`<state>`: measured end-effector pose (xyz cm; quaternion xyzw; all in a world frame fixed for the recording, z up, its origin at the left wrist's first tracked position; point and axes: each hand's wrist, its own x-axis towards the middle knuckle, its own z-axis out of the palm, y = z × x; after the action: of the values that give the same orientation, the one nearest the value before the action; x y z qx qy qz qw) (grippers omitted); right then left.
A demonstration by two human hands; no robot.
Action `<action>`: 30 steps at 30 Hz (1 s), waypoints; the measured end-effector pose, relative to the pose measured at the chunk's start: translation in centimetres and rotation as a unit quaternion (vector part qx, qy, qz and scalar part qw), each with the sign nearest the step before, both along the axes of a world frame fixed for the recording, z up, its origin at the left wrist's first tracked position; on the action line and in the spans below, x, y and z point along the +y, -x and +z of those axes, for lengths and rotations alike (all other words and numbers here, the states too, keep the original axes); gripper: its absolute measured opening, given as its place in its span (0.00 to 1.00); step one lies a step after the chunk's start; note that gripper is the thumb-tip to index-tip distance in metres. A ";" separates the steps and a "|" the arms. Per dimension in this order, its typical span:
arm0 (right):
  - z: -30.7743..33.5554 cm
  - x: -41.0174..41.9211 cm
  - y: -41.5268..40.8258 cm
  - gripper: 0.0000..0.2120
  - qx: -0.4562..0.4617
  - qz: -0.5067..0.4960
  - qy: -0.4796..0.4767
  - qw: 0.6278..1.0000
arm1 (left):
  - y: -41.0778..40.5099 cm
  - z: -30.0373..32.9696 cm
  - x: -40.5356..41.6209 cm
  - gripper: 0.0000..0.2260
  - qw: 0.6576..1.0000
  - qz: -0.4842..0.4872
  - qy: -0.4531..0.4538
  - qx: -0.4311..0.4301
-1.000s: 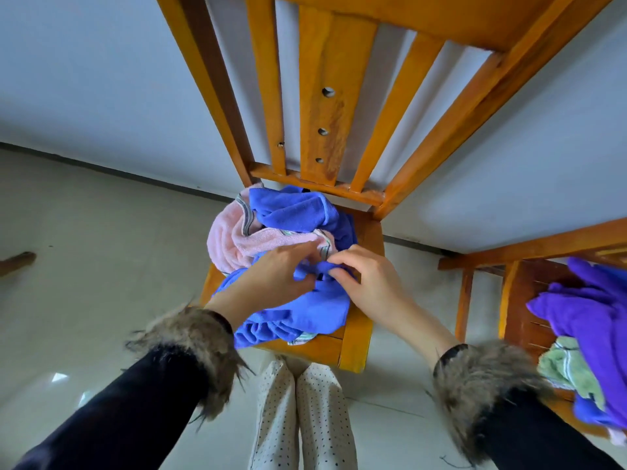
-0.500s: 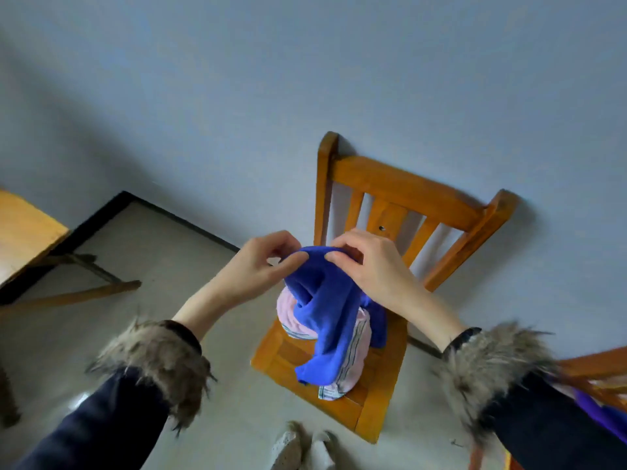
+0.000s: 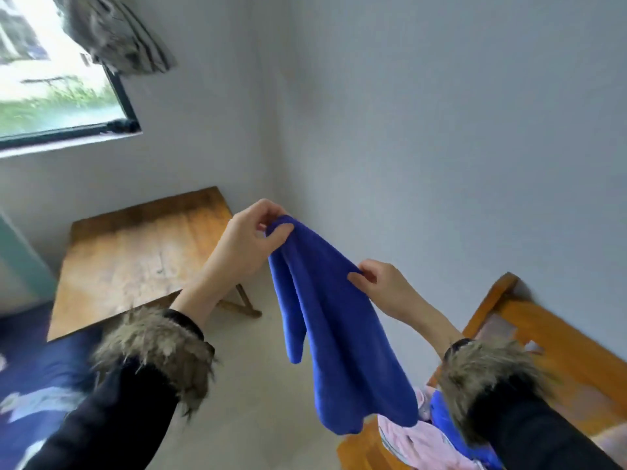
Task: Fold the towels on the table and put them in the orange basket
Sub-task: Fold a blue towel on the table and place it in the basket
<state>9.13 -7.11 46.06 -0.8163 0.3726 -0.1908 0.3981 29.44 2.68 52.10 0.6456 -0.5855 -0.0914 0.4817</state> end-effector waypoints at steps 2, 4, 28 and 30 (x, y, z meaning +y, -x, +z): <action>1.1 0.1 -3.6 0.18 -0.020 0.008 0.039 0.999 | -4.0 -0.3 1.9 0.13 0.999 0.042 -0.005 -0.016; 2.3 0.1 -7.4 0.17 -0.039 0.020 0.082 0.996 | -7.7 -0.8 4.0 0.12 0.996 0.088 -0.012 -0.010; -2.3 -4.0 -52.6 0.04 -0.051 0.077 0.122 0.988 | -47.3 -8.0 10.5 0.07 0.957 0.236 -0.128 0.107; -3.2 -5.9 -56.0 0.05 -0.040 0.086 0.143 0.985 | -50.7 -9.0 8.9 0.07 0.949 0.262 -0.128 0.115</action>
<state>65.10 -12.96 42.81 -0.8855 0.2539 -0.2395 0.3067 80.10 11.57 43.06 0.8177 -0.3193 -0.1097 0.4662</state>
